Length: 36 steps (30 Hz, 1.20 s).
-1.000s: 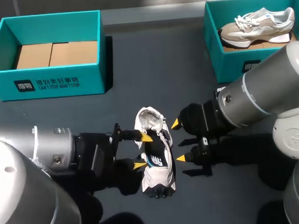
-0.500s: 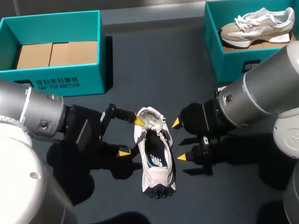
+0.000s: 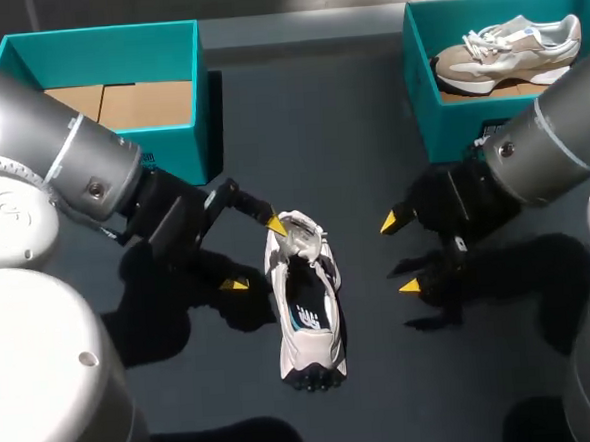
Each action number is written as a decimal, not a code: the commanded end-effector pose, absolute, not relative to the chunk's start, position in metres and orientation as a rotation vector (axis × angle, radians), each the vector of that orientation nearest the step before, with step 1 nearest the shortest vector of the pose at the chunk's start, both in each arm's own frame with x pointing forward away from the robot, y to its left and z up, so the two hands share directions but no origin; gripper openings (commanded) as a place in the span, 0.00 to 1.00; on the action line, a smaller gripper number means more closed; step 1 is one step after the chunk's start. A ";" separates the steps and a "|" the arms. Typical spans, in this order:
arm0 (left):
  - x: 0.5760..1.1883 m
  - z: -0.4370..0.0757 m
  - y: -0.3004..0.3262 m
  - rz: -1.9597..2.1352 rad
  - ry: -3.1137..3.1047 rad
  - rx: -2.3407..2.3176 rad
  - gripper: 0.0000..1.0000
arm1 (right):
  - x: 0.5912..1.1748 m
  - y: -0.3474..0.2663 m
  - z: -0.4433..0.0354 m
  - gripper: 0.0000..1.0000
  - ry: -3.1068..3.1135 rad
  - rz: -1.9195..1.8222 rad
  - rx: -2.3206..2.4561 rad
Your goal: Take the shoe out of the shoebox, open the shoe tongue, remove and reinsert the insole, then place the shoe into the shoebox
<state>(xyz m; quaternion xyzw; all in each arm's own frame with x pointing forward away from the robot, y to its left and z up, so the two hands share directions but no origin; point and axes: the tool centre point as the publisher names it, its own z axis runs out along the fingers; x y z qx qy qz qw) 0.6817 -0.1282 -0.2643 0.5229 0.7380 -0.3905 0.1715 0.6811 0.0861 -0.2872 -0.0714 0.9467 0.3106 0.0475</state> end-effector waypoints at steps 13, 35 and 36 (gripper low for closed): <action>0.691 -0.254 -0.131 -1.024 2.219 1.598 1.00 | 0.676 0.010 -0.177 1.00 2.934 0.878 -0.164; 0.670 -0.249 -0.149 -0.562 2.043 2.468 0.00 | 0.676 0.010 -0.177 1.00 2.934 0.878 -0.164; 0.670 -0.249 -0.149 -0.562 2.043 2.468 0.00 | 0.676 0.010 -0.177 1.00 2.934 0.878 -0.164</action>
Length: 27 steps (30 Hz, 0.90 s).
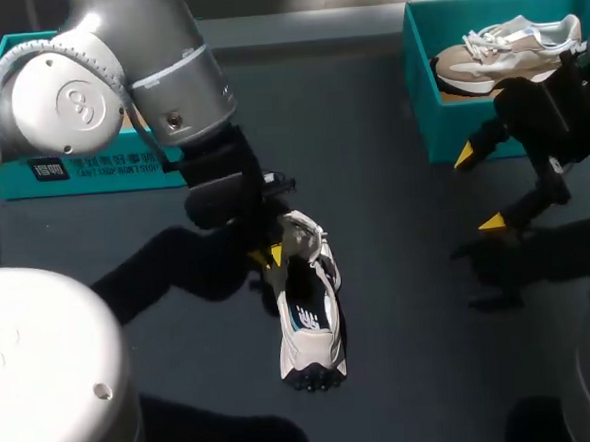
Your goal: Take the shoe out of the shoebox, open the shoe tongue, remove and reinsert the insole, then place the shoe into the shoebox
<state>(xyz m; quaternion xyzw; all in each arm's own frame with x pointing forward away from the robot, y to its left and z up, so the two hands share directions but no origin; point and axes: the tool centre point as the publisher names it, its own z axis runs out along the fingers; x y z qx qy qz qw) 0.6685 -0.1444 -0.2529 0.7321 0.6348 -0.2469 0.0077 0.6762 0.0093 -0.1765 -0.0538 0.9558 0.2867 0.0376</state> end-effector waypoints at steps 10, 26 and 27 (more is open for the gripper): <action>0.659 -0.276 -0.161 -0.514 2.047 2.570 0.00 | 0.676 0.010 -0.177 1.00 2.934 0.878 -0.164; 0.673 -0.336 -0.185 -0.272 2.205 2.480 0.00 | 0.676 0.010 -0.177 1.00 2.934 0.878 -0.164; 0.673 -0.339 -0.186 -0.255 2.207 2.471 0.00 | 0.676 0.010 -0.177 1.00 2.934 0.878 -0.164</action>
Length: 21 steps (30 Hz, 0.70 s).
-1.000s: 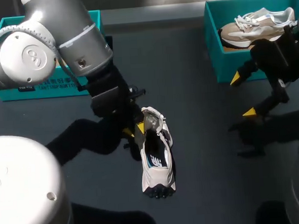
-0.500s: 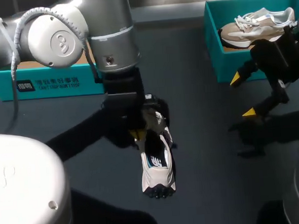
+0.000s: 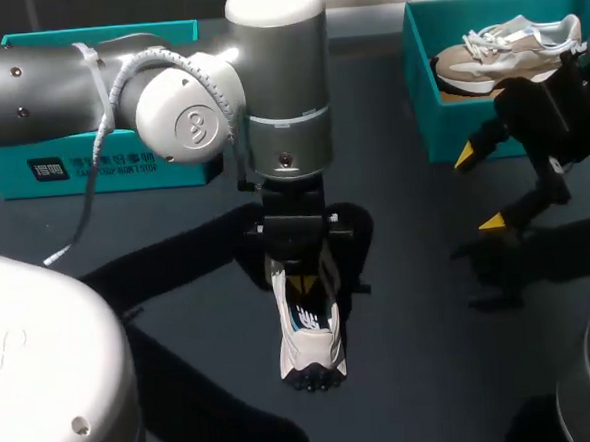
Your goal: Take the shoe out of the shoebox, open the shoe tongue, remove and reinsert the insole, then place the shoe into the shoebox
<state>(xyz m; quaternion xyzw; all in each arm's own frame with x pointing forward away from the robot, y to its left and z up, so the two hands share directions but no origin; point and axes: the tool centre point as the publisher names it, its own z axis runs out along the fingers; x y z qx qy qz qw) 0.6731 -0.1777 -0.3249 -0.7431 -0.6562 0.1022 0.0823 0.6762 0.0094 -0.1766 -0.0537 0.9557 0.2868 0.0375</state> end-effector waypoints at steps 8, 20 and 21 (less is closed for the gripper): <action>0.671 -0.360 -0.183 0.146 -2.055 -2.210 0.00 | 0.676 0.010 -0.177 1.00 2.934 0.878 -0.164; 0.658 -0.375 -0.169 0.068 -2.111 -2.174 0.00 | 0.676 0.010 -0.177 1.00 2.934 0.878 -0.164; 0.658 -0.379 -0.169 0.068 -2.120 -2.166 0.00 | 0.676 0.010 -0.177 1.00 2.934 0.878 -0.164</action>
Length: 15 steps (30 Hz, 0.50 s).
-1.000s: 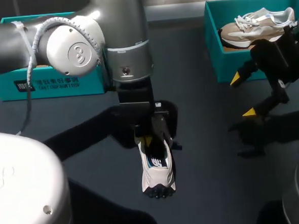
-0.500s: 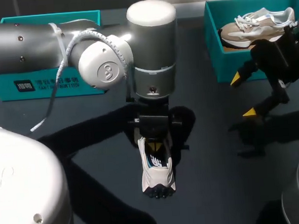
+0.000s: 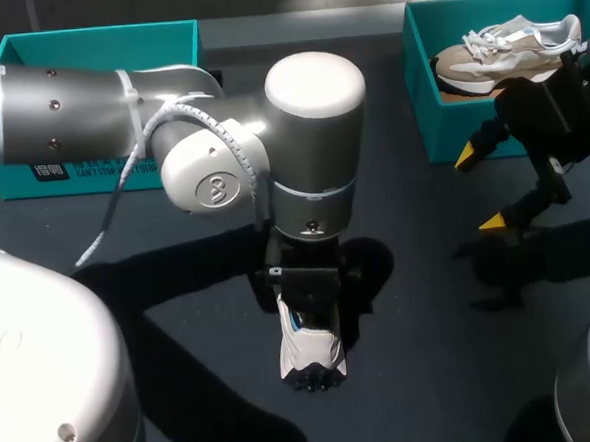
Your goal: Take the shoe out of the shoebox, open the shoe tongue, remove and reinsert the insole, then place the shoe into the shoebox
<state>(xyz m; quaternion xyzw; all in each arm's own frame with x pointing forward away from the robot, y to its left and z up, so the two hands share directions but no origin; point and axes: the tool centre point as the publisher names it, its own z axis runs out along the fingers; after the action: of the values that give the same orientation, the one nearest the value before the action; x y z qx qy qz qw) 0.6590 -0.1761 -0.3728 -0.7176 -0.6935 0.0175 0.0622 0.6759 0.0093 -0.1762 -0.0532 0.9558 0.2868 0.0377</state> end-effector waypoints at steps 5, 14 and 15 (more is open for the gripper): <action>0.658 -0.397 -0.171 0.051 -2.187 -2.143 0.00 | 0.676 0.010 -0.177 1.00 2.934 0.878 -0.164; 0.657 -0.375 -0.163 0.078 -2.188 -2.145 0.00 | 0.676 0.010 -0.177 1.00 2.934 0.878 -0.164; 0.658 -0.371 -0.160 0.078 -2.194 -2.148 0.00 | 0.676 0.010 -0.177 1.00 2.934 0.878 -0.164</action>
<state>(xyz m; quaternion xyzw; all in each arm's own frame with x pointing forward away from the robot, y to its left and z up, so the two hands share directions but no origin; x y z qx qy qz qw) 0.6608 -0.1736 -0.3899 -0.6990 -0.7132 0.0261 0.0445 0.6757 0.0092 -0.1766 -0.0534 0.9558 0.2867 0.0380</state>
